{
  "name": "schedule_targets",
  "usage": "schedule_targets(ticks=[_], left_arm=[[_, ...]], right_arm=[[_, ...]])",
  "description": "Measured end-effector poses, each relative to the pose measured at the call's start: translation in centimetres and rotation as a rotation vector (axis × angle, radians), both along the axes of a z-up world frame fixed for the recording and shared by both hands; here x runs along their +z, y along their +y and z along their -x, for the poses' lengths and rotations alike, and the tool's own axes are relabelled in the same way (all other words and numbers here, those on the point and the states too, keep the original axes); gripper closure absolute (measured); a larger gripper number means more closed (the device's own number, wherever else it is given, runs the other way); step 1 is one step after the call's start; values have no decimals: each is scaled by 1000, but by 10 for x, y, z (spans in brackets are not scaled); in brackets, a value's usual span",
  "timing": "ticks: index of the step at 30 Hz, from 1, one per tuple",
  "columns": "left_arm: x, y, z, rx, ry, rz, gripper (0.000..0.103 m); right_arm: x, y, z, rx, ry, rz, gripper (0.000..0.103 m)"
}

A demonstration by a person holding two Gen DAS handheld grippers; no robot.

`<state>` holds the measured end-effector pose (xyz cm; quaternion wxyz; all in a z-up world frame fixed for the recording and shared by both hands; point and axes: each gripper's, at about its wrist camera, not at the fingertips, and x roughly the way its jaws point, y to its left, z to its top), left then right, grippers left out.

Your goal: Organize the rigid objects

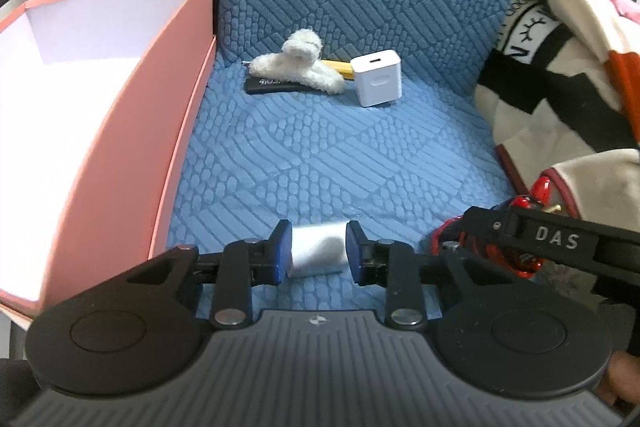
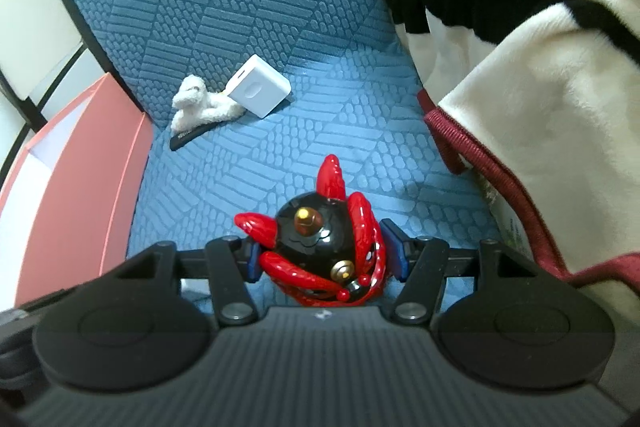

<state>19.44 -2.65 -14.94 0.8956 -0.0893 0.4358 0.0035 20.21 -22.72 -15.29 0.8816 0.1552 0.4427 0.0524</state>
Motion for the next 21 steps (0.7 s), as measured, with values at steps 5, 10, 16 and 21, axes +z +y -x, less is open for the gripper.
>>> schedule_targets(ticks=[5,10,16,21], left_arm=[[-1,1,9,-21,3,-19,72],[-8,-1,12,-33,-10,-31,72],[-14,-6,17,-36,-39,-66,61],[-19,-6,14,-43,-56,-67,55]], right_arm=[[9,-2,10,10,-2,36,42],[8,-3,22,3,3,45,42],[-1,4,24,-6,18,30,42],[-1,7,23,0,13,46,42]])
